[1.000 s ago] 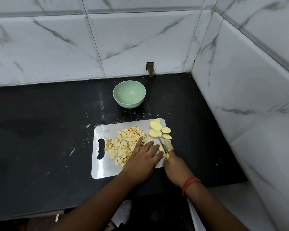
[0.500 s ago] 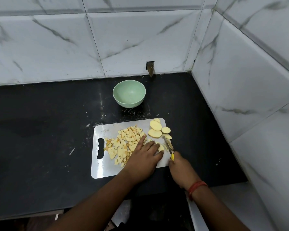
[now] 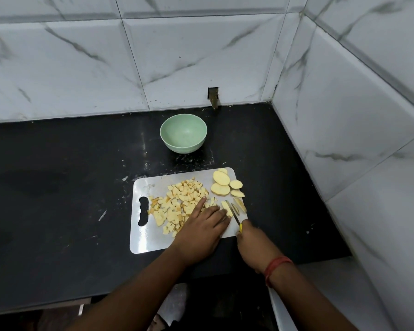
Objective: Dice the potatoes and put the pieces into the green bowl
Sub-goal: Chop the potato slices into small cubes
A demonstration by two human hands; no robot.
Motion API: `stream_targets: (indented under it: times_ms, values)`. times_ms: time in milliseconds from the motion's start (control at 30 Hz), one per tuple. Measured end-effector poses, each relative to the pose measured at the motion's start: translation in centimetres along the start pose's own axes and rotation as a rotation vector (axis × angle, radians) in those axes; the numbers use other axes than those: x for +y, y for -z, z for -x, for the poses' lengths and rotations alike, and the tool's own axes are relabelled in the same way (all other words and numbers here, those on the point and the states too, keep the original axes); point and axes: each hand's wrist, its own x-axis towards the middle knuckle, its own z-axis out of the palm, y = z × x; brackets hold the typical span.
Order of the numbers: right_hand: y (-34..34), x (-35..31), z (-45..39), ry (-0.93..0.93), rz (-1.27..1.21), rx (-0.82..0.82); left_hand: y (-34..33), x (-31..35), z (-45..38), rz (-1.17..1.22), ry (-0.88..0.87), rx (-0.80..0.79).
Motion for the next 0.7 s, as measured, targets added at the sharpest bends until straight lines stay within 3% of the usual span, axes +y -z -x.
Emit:
stream_targets:
  times_ms: [700]
  values:
    - [0.4,-1.1,-0.7,-0.044,0.052,-0.088,0.6,0.0,-0.1,0.008,0.000,-0.020]
